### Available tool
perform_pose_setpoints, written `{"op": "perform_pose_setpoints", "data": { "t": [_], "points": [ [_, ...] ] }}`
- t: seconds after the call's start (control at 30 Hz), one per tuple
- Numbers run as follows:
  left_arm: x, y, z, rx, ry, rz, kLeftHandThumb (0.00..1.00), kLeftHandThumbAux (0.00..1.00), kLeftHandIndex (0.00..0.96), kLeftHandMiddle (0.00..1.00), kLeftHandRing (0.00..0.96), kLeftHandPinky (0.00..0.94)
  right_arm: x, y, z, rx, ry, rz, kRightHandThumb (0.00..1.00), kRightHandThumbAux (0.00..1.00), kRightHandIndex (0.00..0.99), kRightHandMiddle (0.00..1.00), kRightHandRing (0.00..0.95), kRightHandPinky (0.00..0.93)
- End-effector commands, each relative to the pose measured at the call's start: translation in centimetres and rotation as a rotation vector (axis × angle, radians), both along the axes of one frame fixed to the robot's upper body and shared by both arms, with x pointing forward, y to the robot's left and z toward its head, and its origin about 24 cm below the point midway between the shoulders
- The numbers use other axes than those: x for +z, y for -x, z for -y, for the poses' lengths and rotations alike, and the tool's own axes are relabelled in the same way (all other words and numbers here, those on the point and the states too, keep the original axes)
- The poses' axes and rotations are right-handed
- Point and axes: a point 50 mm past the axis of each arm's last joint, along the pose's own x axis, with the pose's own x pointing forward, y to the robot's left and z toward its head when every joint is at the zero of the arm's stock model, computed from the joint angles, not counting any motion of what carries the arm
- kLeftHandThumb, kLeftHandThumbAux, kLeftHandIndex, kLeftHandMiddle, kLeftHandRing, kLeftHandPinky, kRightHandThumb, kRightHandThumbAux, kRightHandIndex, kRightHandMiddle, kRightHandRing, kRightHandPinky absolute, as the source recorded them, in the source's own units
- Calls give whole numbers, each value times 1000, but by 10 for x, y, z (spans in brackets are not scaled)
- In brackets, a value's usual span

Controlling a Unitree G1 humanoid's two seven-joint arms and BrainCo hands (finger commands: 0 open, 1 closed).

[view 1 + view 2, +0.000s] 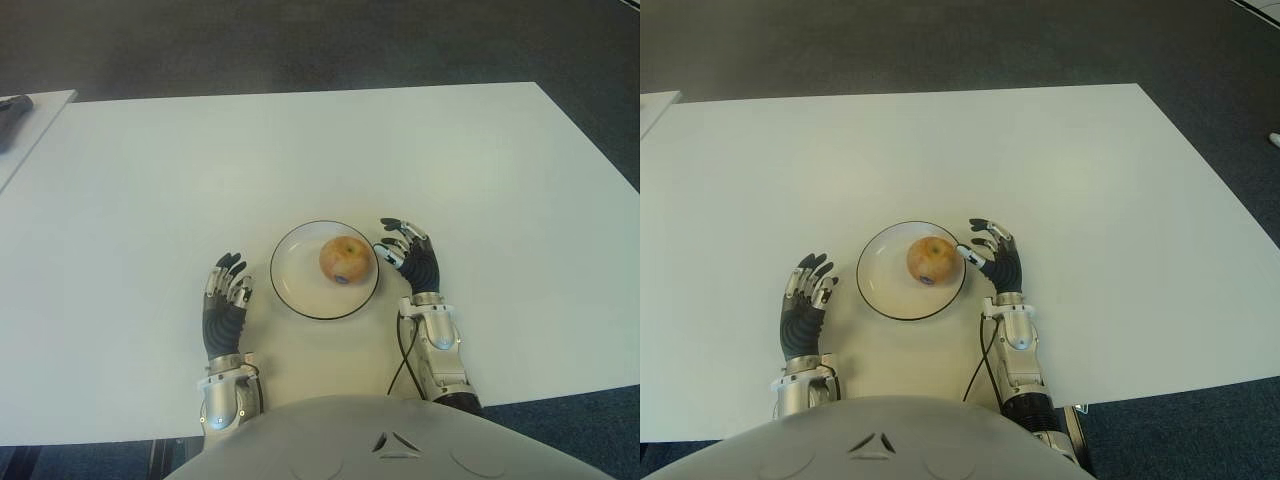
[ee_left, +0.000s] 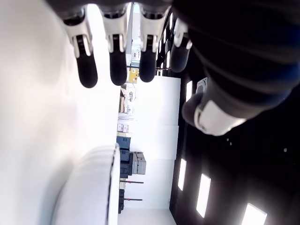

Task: Put the apples into the plate.

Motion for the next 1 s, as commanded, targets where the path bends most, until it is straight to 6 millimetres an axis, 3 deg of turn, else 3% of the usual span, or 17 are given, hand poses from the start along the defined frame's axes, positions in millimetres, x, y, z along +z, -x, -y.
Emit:
{"op": "perform_pose_setpoints", "data": {
  "t": [0.03, 1.0],
  "points": [
    [-31, 34, -2, 8, 37, -264, 294, 645, 163, 182, 198, 247, -39, 39, 0, -37, -20, -232, 691, 726, 407, 330, 341, 370],
    [-16, 44, -1, 15, 23, -241, 285, 646, 166, 181, 188, 243, -28, 73, 16, -59, -16, -200, 688, 727, 404, 312, 313, 342]
  ]
}}
